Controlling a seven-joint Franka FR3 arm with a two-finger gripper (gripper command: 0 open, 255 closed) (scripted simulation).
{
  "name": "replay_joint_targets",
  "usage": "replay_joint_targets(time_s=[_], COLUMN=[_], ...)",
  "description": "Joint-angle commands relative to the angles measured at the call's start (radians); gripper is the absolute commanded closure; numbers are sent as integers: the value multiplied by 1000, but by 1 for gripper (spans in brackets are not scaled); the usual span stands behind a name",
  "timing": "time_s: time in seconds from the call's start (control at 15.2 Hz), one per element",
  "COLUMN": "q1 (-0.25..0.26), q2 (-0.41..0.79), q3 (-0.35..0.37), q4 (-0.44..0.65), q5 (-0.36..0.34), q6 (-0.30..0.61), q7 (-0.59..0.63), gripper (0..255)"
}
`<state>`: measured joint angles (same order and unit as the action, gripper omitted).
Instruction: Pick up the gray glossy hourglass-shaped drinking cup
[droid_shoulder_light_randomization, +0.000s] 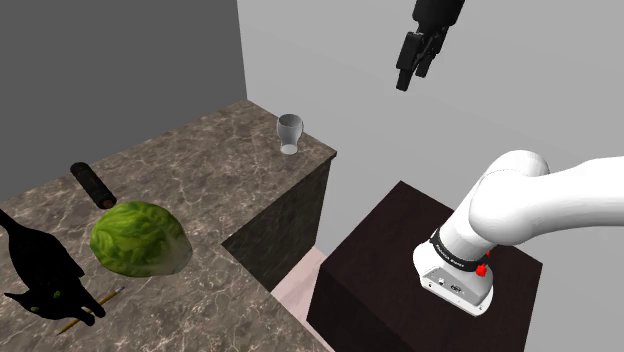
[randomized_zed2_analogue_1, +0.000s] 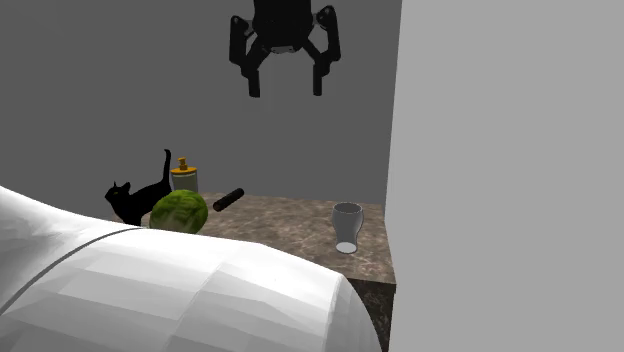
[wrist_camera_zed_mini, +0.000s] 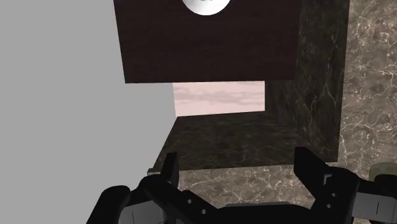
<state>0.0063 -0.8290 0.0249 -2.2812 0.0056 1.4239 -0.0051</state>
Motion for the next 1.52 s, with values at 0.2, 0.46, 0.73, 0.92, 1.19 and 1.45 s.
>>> replay_joint_targets(time_s=[0.2,0.46,0.73,0.92,1.19,1.45], q1=[-3,-7,-9,-11,-12,-12], q2=[67,173,294,394,534,680], q3=[-4,-9,-14,-17,-22,-27], q4=[-30,-51,-48,-31,11,75], q5=[4,9,16,22,32,44], q6=[102,235,360,447,551,639], q7=[1,2,1,0,-3,-8], gripper=[0,0,0,0,0,0])
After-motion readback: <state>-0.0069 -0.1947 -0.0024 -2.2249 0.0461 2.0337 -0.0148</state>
